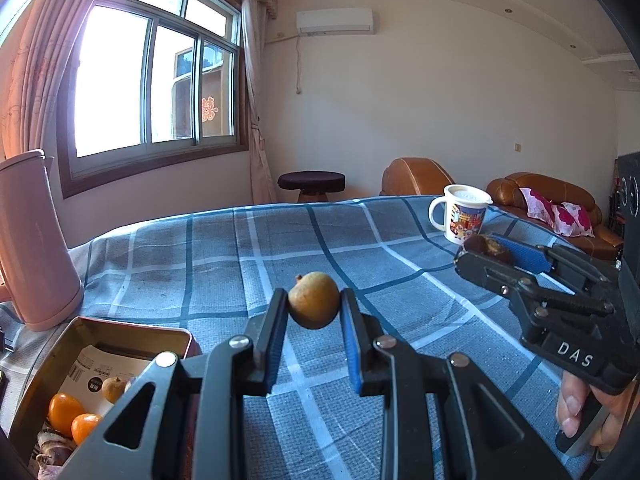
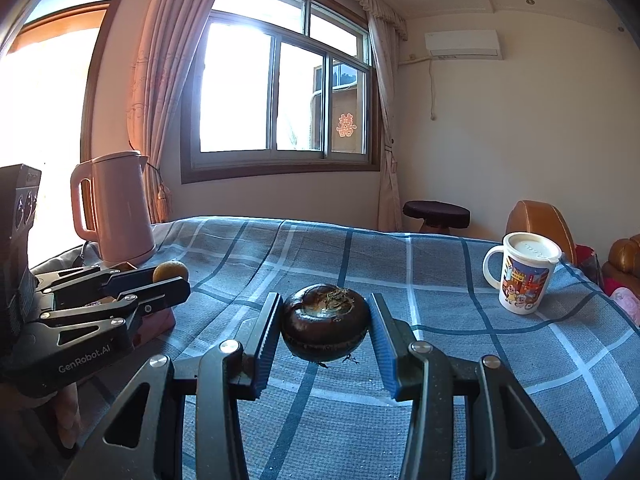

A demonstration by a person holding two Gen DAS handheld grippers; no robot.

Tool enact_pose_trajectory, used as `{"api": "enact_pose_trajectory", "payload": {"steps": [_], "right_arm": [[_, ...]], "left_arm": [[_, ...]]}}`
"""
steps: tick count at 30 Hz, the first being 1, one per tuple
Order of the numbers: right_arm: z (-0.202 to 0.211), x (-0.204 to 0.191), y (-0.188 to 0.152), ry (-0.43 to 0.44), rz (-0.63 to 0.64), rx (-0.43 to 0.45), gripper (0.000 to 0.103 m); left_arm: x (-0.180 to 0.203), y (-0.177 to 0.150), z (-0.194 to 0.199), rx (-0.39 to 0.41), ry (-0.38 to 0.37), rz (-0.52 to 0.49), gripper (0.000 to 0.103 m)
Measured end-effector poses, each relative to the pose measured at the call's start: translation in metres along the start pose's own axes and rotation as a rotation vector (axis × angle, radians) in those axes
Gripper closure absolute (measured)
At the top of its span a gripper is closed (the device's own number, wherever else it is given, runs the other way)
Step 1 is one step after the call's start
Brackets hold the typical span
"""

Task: Organize fruits
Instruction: 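Carry the tan fruit toward the tin with the left tool while the right tool carries the purple fruit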

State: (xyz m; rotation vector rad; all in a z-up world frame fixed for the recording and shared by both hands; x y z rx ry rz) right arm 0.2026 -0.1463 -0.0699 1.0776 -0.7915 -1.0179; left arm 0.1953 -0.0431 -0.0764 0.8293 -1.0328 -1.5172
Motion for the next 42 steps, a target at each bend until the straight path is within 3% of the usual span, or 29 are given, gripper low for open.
{"api": "enact_pose_trajectory", "payload": {"steps": [19,42], "right_arm": [[0.009,-0.017,0.0,-0.004,0.009,0.013,0.058],[0.016,-0.07,-0.001,0.093,0.063,0.021,0.058]], "left_arm": [[-0.004,-0.007,0.019,0.004,-0.013,0.016,0.075],[-0.027,-0.014,0.045,0.023,0.024,0.048,0.075]]}}
Point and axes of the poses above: each gripper's, at about its wrist camera, not at the fingertips, and z roughly against the way its jaws point, x to its right, y to its top, the point moved 10 cm from there along -z, roughly the way its jaws point, and after that the axes turned 3 degrees about -y, right-handed, at the moved point
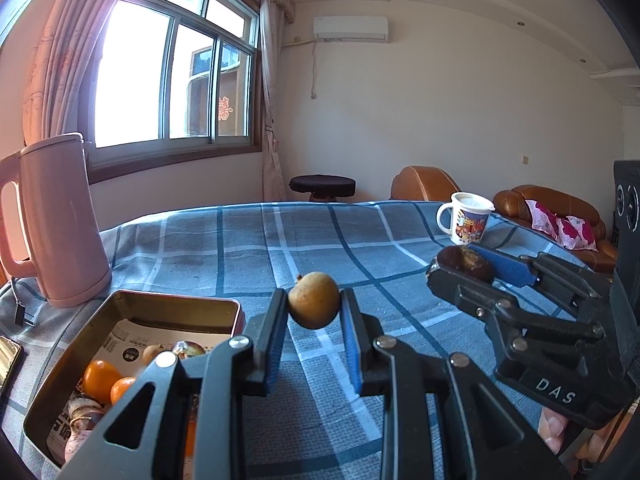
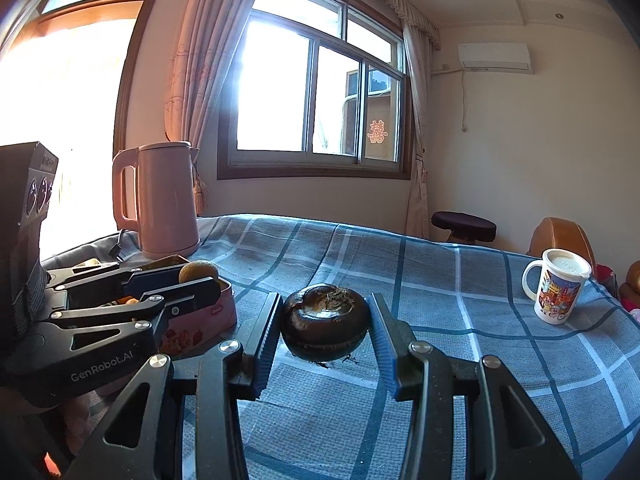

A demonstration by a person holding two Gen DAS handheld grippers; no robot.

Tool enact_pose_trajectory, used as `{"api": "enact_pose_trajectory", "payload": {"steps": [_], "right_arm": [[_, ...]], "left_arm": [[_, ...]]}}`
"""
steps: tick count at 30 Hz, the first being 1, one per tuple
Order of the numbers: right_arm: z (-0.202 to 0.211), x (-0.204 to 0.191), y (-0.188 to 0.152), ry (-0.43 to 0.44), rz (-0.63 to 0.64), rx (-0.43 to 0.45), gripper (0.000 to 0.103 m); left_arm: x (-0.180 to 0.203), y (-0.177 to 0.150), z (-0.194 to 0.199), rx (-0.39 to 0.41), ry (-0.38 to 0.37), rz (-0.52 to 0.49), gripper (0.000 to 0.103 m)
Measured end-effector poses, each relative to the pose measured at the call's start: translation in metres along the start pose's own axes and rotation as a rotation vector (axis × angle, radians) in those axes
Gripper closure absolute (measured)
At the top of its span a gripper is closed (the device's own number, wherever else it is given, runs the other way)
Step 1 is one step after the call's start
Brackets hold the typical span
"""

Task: Organize fruits
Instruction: 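Carry the tan fruit toward the tin with the left tool while the right tool carries the purple fruit, then lower the tan fruit into the tin with the left tool while the right tool lowers the purple fruit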

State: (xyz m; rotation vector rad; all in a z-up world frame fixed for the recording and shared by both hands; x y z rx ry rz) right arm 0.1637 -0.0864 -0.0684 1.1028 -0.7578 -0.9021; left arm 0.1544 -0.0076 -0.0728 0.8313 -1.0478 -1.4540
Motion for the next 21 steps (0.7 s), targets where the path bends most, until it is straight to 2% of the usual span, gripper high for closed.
{"api": "enact_pose_trajectory", "payload": {"steps": [21], "right_arm": [[-0.007,-0.035,0.005,0.057,0.046,-0.001,0.058]], "left_arm": [[-0.029,-0.003,0.021,0.028,0.044,0.03,0.075]]}}
Point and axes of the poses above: each gripper's, at about its wrist camera, not at the fingertips, and z roughly against the way its jaws point, x to its right, y to its top, the point moved 10 cm from there along -z, roughly the way its jaws point, and after that the axes turned 3 degrees about -y, right-handed, at the moved point
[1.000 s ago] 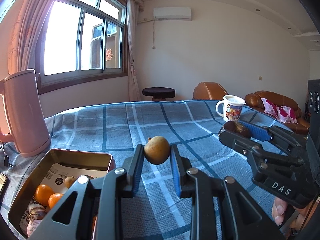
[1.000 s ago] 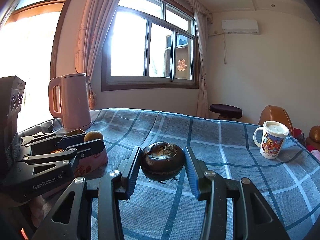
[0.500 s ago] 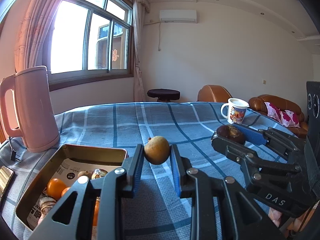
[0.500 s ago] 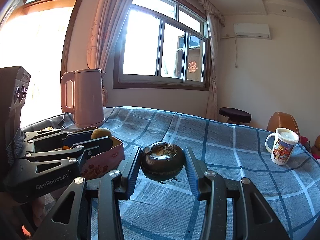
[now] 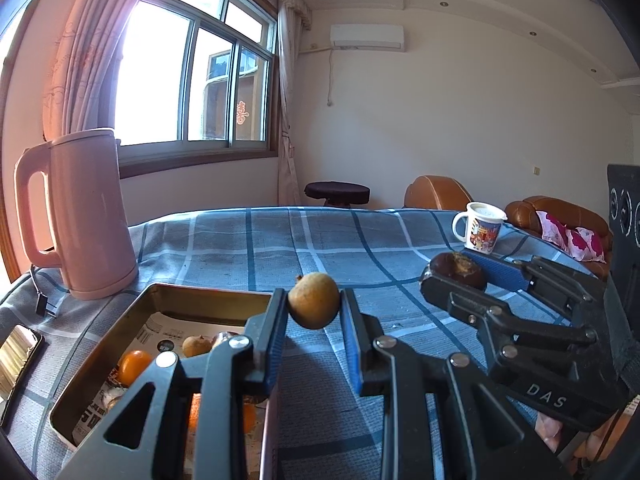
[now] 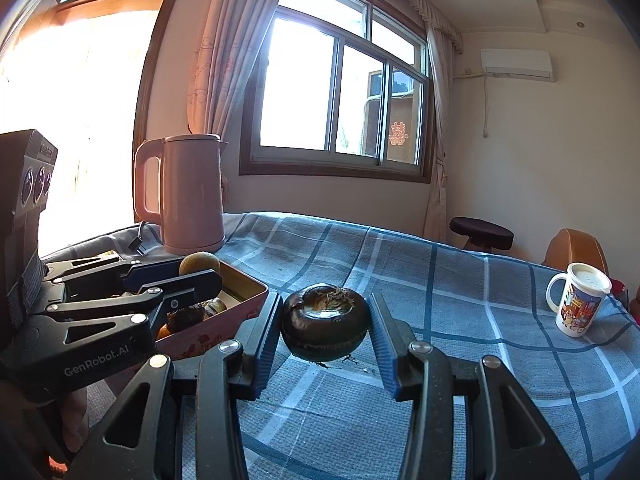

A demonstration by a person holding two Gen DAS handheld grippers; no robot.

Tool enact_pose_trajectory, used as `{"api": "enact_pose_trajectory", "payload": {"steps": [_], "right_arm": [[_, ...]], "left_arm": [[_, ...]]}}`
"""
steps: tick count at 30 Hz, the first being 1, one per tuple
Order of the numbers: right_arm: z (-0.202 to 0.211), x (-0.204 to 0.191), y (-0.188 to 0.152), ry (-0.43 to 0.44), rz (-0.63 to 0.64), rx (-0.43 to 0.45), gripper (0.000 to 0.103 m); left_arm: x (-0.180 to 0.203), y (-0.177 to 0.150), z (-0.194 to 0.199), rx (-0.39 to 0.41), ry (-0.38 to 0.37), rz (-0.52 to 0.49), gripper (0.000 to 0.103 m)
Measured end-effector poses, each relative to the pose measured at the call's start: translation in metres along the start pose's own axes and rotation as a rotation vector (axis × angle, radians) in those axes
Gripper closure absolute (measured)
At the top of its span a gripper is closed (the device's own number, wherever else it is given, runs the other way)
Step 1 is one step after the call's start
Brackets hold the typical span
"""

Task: Organize fruits
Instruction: 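Lower the tan fruit into the tin with the left tool while the right tool lowers the purple fruit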

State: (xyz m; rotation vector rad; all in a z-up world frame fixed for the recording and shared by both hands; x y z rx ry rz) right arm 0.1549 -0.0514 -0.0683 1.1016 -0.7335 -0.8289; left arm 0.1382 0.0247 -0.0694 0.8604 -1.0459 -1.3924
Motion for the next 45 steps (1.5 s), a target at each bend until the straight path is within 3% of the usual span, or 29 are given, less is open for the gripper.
{"api": "enact_pose_trajectory", "payload": {"steps": [45], "right_arm": [[-0.026,-0.094,0.022,0.171,0.101,-0.016,0.058]], "left_arm": [[-0.089,-0.007,0.027,-0.008,0.128,0.088,0.075]]}}
Point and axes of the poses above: each gripper's, at about its wrist camera, not at the fingertips, and z roughly against the way its jaws point, x to its right, y to its top, the point moved 10 cm from there along -z, roughly the way its jaws point, and after that the axes turned 3 degrees about -y, right-handed, at the moved point
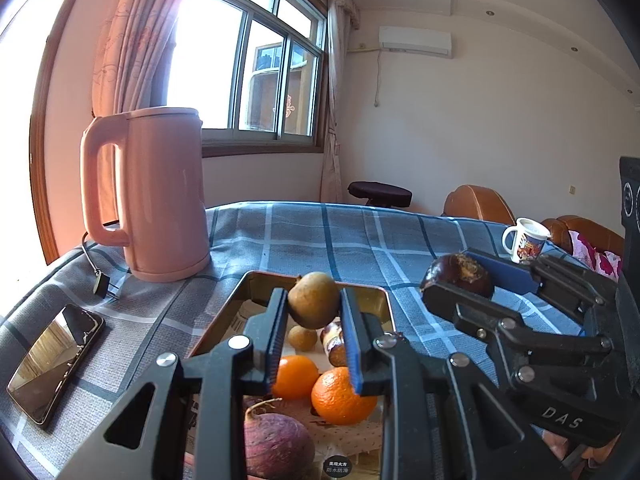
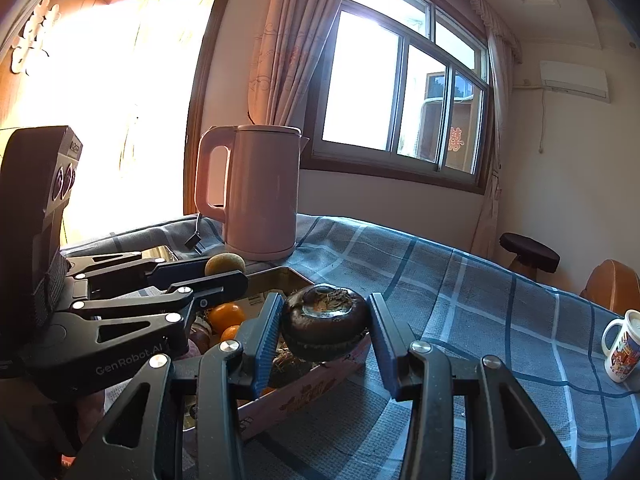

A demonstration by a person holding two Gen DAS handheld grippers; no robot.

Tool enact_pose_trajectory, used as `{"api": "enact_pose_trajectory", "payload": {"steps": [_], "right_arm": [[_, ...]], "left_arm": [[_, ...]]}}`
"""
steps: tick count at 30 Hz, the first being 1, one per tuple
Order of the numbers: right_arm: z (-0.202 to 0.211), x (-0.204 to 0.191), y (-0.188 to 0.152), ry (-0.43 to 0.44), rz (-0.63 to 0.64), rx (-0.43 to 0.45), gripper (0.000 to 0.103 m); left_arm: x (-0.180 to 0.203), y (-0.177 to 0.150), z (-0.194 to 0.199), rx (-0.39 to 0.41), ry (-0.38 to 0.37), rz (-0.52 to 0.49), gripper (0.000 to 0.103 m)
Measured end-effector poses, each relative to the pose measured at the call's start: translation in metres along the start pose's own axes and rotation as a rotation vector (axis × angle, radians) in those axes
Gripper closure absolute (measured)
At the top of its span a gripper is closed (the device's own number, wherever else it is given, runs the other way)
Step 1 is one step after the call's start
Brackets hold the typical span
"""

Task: Organize fruits
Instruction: 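Lower the tan fruit into the tin with the left tool while the right tool lowers the purple fruit, then open the left tool to release the tan fruit while the right tool releases the purple fruit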

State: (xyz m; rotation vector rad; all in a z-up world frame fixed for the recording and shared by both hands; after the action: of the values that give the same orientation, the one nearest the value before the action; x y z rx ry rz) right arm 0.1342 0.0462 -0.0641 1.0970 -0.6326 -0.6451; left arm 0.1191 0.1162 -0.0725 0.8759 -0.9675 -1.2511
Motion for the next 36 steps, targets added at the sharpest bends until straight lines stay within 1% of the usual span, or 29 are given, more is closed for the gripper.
{"api": "enact_pose_trajectory", "payload": {"steps": [5,15,18,25,31,33,35,36], "right_arm": [[-0.004,-0.011,-0.001,0.014,0.011,-0.007,0.058],[-0.02,-0.034,-0.004,0.062,0.012,-0.039,0.058],[-0.027,-0.042,-0.008,0.076,0.02,-0.06,0.058],[-0.036,-0.057,-0.014,0.106,0.034,-0.1,0.058],[-0.045,-0.063,-0.024,0.137,0.036,-0.169,0.058],[-0.048,-0.065,-0.027,0.145,0.037,-0.191,0.058],[-0.049,-0.067,-0.03,0.15,0.043,-0.207,0.057],[-0.05,-0.067,-0.03,0.15,0.046,-0.209,0.057]], "left_arm": [[-0.008,-0.001,0.001,-0.007,0.009,0.006,0.075],[-0.036,-0.006,0.001,-0.039,0.063,0.036,0.075],[-0.044,-0.008,0.0,-0.055,0.076,0.049,0.075],[-0.051,-0.014,-0.004,-0.1,0.076,0.054,0.075],[-0.048,-0.02,-0.01,-0.148,0.07,0.033,0.075],[-0.045,-0.023,-0.014,-0.17,0.062,0.022,0.072],[-0.046,-0.023,-0.013,-0.166,0.076,0.022,0.063],[-0.047,-0.022,-0.012,-0.161,0.078,0.025,0.056]]}}
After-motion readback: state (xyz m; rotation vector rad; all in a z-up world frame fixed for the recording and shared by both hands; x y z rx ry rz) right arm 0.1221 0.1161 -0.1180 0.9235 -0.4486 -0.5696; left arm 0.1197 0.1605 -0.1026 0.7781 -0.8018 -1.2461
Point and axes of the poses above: each gripper's, at about its wrist camera, not at the fingertips, and z roughly against the way its jaws point, x to its right, y to its top, the point moved 10 cm from there along -z, roughly the way its jaws point, and after that the axes turned 3 degrees about -y, right-handed, at the moved point
